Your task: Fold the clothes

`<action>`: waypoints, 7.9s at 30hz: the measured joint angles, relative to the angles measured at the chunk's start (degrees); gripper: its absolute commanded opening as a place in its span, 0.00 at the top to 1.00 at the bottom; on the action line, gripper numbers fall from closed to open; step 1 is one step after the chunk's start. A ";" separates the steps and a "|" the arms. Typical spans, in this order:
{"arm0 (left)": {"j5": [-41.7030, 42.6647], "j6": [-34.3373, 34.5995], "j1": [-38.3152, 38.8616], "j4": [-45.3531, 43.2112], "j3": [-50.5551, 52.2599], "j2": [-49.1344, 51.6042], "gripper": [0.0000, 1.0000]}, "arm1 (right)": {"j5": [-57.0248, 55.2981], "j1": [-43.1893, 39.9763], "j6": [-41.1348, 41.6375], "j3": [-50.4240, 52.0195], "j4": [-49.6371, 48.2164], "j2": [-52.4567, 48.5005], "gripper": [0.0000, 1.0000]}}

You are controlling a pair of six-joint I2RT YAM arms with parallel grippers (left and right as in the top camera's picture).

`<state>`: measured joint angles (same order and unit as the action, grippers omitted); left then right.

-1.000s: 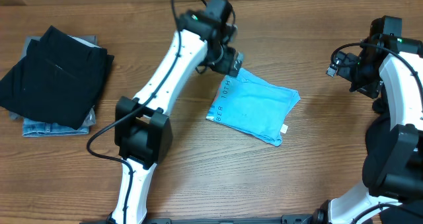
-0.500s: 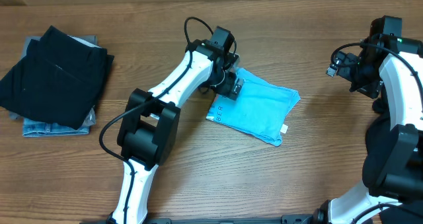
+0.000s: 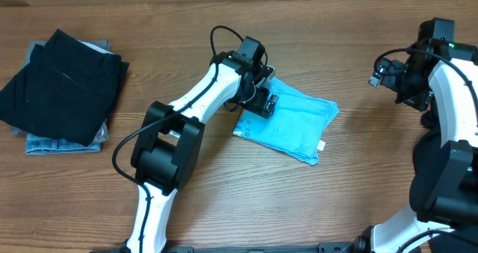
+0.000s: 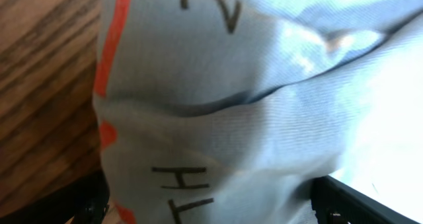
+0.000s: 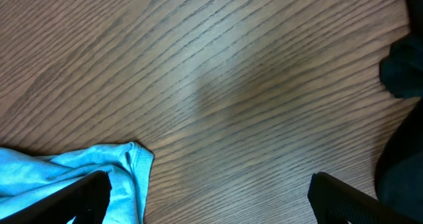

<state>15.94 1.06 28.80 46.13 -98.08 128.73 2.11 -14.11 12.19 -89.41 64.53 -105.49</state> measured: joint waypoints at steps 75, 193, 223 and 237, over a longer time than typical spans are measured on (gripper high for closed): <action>21.59 14.03 -66.10 29.99 -49.70 2.23 0.96 | -0.04 0.00 -0.02 0.00 0.00 0.00 0.00; 53.94 -0.63 -67.52 15.82 -21.00 12.11 0.96 | -0.02 0.00 0.00 0.00 0.02 0.00 0.00; 14.23 10.51 -80.54 14.93 -1.73 -12.41 0.96 | -0.02 0.00 0.00 0.00 0.00 0.00 0.00; -1.73 18.12 -80.61 11.56 5.57 -12.09 0.96 | -0.02 0.00 0.00 0.00 0.00 0.00 0.00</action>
<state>14.22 19.18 -51.81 57.69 -92.51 116.64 2.09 -14.11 12.19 -89.41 64.53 -105.49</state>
